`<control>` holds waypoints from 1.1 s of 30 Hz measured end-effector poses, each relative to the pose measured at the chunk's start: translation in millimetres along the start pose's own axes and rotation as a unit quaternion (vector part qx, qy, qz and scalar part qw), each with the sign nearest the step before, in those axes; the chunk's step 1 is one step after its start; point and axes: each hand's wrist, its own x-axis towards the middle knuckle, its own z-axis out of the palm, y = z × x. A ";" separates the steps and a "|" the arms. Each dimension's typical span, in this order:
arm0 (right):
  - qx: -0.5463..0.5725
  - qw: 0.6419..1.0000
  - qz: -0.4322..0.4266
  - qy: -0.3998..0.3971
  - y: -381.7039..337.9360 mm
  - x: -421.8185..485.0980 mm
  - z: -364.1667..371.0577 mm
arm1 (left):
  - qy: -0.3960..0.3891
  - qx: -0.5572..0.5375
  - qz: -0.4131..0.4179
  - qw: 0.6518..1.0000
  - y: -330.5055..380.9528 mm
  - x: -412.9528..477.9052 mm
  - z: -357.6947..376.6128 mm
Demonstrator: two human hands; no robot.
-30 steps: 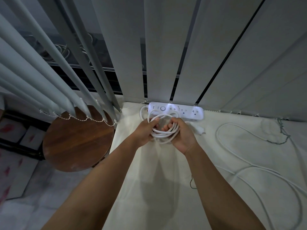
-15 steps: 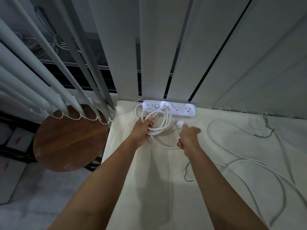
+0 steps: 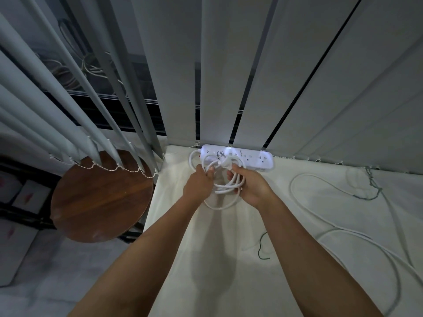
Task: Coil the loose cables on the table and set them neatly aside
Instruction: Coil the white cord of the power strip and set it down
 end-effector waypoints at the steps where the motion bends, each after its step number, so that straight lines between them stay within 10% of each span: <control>1: 0.034 0.999 0.011 0.001 -0.6 2.3 0.8 | 0.035 0.066 0.000 0.997 -1.0 -1.6 0.2; 7: 0.021 0.998 0.003 0.066 4.5 6.8 4.8 | 0.243 0.189 0.200 0.930 -8.6 -11.8 3.6; 15: -0.234 0.966 -0.077 0.081 3.2 11.2 -5.6 | 0.022 -0.089 0.116 0.989 7.6 2.0 -11.1; 28: -0.342 0.937 -0.020 -0.063 -14.3 1.9 -15.9 | -0.114 -0.104 0.153 0.976 2.0 -5.2 -24.0; 33: -0.569 0.799 -0.171 0.090 8.7 3.1 4.1 | -0.080 -0.199 0.052 0.975 -11.6 -3.3 -28.5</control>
